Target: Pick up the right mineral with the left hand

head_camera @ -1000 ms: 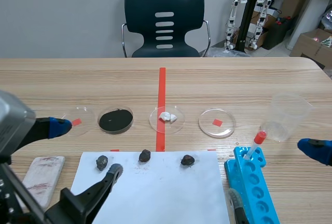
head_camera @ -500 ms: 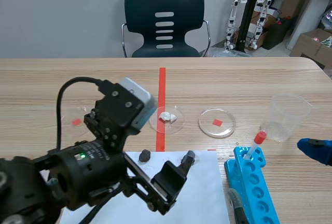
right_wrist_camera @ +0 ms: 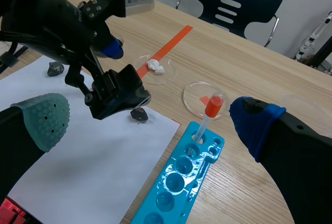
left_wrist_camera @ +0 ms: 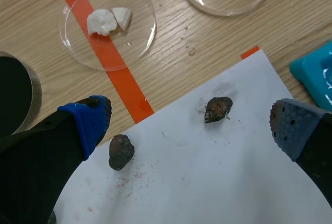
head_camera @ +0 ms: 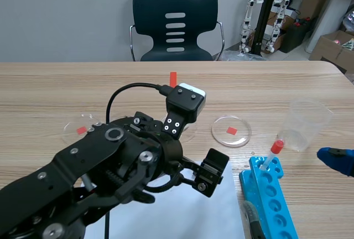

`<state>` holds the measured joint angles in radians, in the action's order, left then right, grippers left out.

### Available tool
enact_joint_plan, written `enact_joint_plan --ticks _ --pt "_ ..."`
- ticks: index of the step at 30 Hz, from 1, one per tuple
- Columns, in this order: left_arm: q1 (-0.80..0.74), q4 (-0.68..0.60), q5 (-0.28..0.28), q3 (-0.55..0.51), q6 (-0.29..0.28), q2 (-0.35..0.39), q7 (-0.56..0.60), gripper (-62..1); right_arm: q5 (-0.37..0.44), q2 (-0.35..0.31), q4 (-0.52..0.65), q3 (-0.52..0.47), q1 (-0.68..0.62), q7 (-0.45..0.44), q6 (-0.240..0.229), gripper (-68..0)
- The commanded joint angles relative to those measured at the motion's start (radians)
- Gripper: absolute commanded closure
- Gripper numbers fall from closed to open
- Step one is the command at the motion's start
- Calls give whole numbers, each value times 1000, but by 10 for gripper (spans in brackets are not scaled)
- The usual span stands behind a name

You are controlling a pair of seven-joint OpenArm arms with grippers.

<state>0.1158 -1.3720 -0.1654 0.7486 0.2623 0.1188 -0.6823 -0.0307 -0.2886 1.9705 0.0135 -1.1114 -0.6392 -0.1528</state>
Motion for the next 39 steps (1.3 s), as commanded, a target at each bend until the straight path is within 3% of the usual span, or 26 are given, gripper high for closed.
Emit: enact_joint_plan --ticks 1,8,16,23,39 --pt "20 2 0 6 8 -21 -19 -623 8 0 19 -6 0 -16 3 -655" --pt "101 126 1 29 68 -91 -150 -623 8 0 19 -6 0 -15 3 -655" --pt "162 266 5 31 95 -167 -217 -623 8 0 19 -6 0 -16 3 -655" --pt "173 315 48 31 94 -207 -208 -623 8 0 19 -6 0 -16 3 -655" --pt "181 362 69 88 90 -241 -164 -623 8 0 19 -6 0 -16 3 -655"
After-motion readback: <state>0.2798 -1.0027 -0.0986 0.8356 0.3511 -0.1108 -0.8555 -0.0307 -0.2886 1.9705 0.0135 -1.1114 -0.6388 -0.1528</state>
